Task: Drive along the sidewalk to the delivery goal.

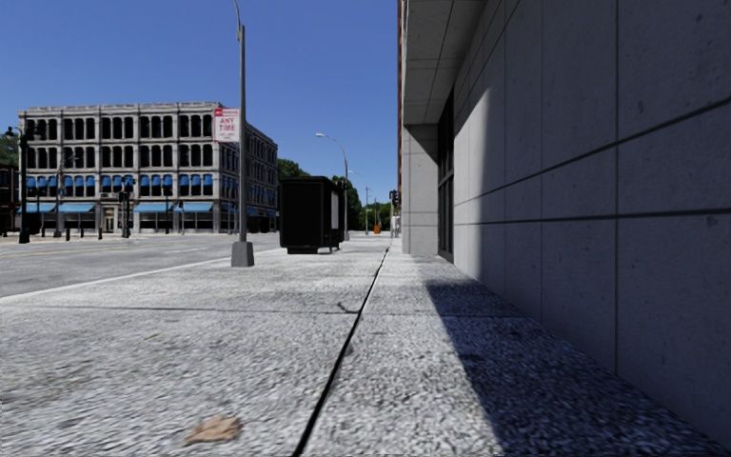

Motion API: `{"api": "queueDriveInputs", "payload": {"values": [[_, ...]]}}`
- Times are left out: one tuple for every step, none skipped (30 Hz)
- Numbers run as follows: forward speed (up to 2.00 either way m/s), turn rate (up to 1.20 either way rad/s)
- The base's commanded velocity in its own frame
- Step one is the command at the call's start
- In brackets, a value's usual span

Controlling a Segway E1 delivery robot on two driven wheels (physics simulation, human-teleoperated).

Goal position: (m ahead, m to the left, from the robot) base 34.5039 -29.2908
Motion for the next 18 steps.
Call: {"api": "queueDriveInputs", "payload": {"values": [[2.0, 0.0], [2.0, 0.0], [2.0, 0.0], [2.0, 0.0], [2.0, 0.0], [2.0, 0.0], [2.0, 0.0], [2.0, 0.0], [2.0, 0.0], [2.0, 0.0], [2.0, 0.0], [2.0, 0.0], [2.0, 0.0], [2.0, 0.0], [2.0, 0.0], [2.0, 0.0], [2.0, 0.0], [2.0, 0.0]]}}
